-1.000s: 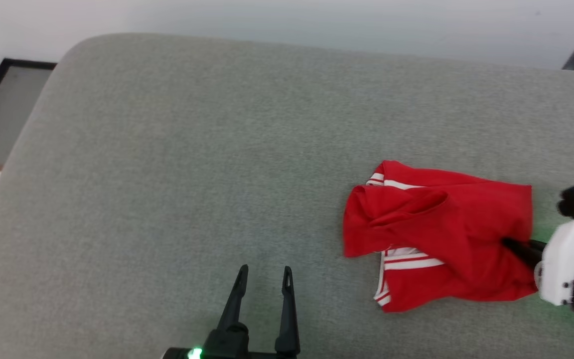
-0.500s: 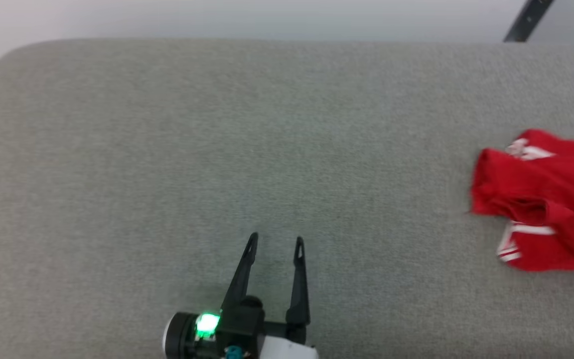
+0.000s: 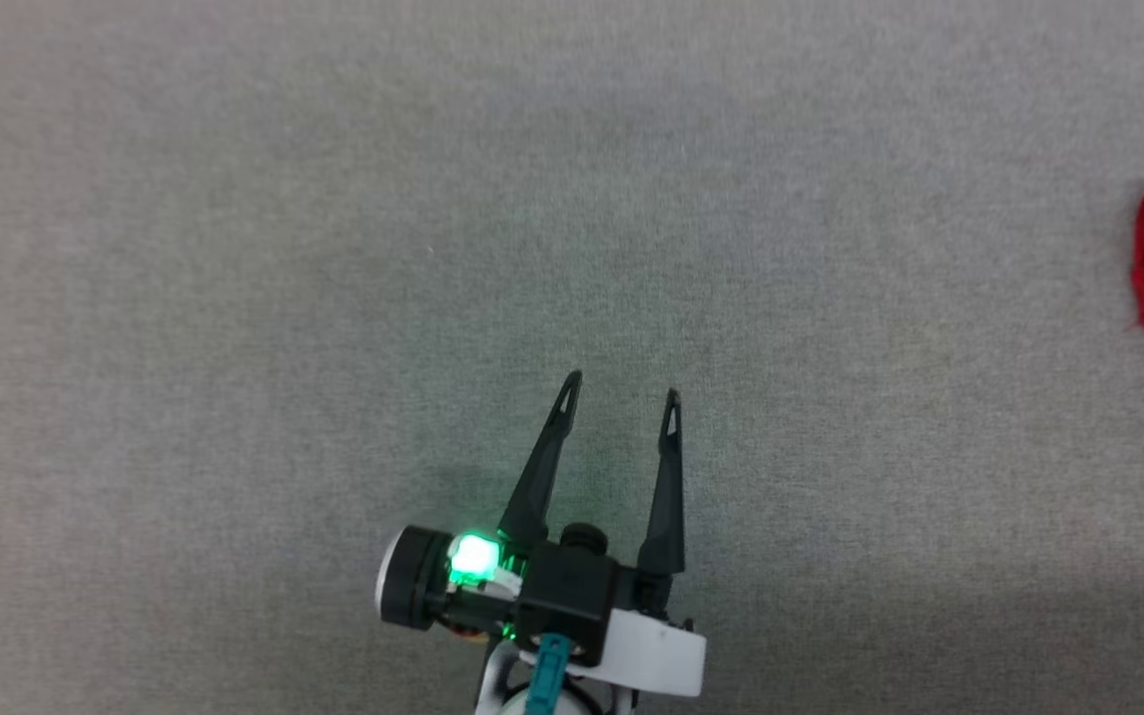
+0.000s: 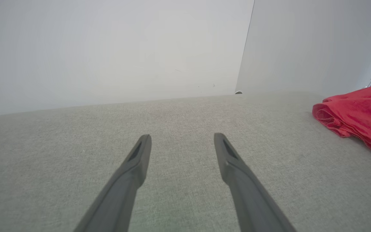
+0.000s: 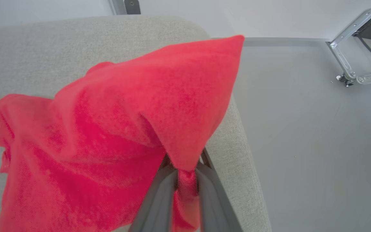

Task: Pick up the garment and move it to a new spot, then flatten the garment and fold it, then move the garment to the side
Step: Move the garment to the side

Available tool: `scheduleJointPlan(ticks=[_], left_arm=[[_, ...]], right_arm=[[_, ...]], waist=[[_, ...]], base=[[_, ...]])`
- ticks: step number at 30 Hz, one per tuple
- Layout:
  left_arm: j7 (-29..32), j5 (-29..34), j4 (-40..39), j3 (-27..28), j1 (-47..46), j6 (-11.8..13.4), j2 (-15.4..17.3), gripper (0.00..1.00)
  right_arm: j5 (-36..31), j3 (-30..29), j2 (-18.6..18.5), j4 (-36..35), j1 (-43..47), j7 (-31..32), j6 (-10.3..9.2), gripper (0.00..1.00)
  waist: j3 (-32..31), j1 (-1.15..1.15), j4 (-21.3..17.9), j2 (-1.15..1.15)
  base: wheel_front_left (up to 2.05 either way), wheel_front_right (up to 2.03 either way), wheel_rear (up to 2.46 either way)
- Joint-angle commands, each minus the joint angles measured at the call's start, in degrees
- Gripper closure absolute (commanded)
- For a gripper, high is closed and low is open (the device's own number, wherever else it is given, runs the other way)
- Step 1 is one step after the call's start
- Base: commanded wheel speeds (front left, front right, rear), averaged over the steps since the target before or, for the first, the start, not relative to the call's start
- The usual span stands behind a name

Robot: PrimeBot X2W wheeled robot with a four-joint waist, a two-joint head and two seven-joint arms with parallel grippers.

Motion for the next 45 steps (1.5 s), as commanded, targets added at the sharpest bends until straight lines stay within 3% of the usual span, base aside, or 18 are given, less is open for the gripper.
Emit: scheduleJointPlan(ticks=[1, 7, 13, 14, 15, 16, 17, 18, 28, 36, 41, 45], left_arm=[[0.0, 0.5, 0.2, -0.4, -1.2, 0.7, 0.0, 0.00], [0.1, 0.4, 0.6, -2.5, -3.5, 2.7, 0.0, 0.00], [0.1, 0.1, 0.9, -3.5, -4.1, 4.0, 0.0, 0.00], [0.1, -0.1, 1.0, -3.5, -4.0, 4.2, 0.0, 0.00], [0.1, -0.3, 1.2, -3.6, -3.8, 4.2, 0.0, 0.00], [0.1, -0.3, 1.2, -3.6, -3.8, 4.2, 0.0, 0.00], [0.0, -0.7, 1.2, -3.5, -3.4, 4.4, 0.0, 0.00], [-0.1, -1.3, 1.3, -3.4, -3.0, 4.5, 0.0, 0.00], [-0.4, -5.3, 0.5, -0.1, 2.3, 2.4, 1.9, 0.00], [-0.3, -8.2, -1.6, 5.2, 9.2, -0.8, 6.4, 0.00], [-0.3, -9.9, -2.0, 8.4, 12.6, -3.5, 9.2, 0.00], [-0.3, -10.7, -2.4, 10.6, 14.6, -5.0, 10.6, 0.00]], right_arm=[[0.5, 0.3, 0.9, 1.2, -1.8, -0.5, -0.10, 1.00], [-3.3, 3.9, 2.7, 8.2, -7.2, -2.5, -0.10, 1.00], [-2.2, 7.0, 4.6, 11.1, -9.1, -4.1, -0.10, 1.00], [-2.1, 7.5, 4.8, 11.3, -9.1, -4.4, -0.10, 0.90], [-2.0, 8.0, 4.8, 11.7, -9.2, -4.9, -0.10, 0.62], [-2.0, 8.0, 4.8, 11.7, -9.2, -4.9, -0.10, 0.62], [-2.3, 8.5, 4.8, 12.1, -9.3, -5.5, -0.10, 0.40], [-2.4, 9.1, 4.9, 12.5, -9.1, -5.9, -0.10, 0.00], [-3.0, 13.7, 4.2, 12.5, -6.5, -13.0, -0.10, 0.00], [-3.9, 16.8, 8.3, 3.9, -2.8, -18.0, -0.10, 0.00], [-5.1, 14.4, 11.6, -2.2, 1.1, -19.1, -0.10, 0.00], [-7.5, 6.7, 15.0, -6.7, 6.8, -19.1, -0.10, 0.00]], waist=[[2.6, 0.00, -0.6, 0.00], [4.3, 0.00, 0.1, 0.00], [4.4, 0.00, 0.4, 0.00], [4.2, 0.00, 0.4, 0.00], [3.9, 0.00, 0.4, 0.00], [3.9, 0.00, 0.4, 0.00], [3.5, 0.00, 0.5, 0.00], [3.0, 0.00, 0.6, 0.00], [-5.6, 0.00, 3.0, 0.00], [-13.0, 0.00, 4.3, 0.00], [-16.8, 0.00, 4.5, 0.00], [-19.5, 0.00, 4.2, 0.00]], base=[[0.00, 0.00, 0.00], [0.00, 0.00, 0.00], [0.00, 0.00, 0.00], [0.00, 0.00, 0.00], [0.00, 0.00, 0.00], [0.00, 0.00, 0.00], [0.00, 0.00, 0.00], [0.00, 0.00, 0.00], [0.00, 0.00, 0.00], [0.00, 0.00, 0.00], [0.00, 0.00, 0.00], [0.00, 0.00, 0.00]])
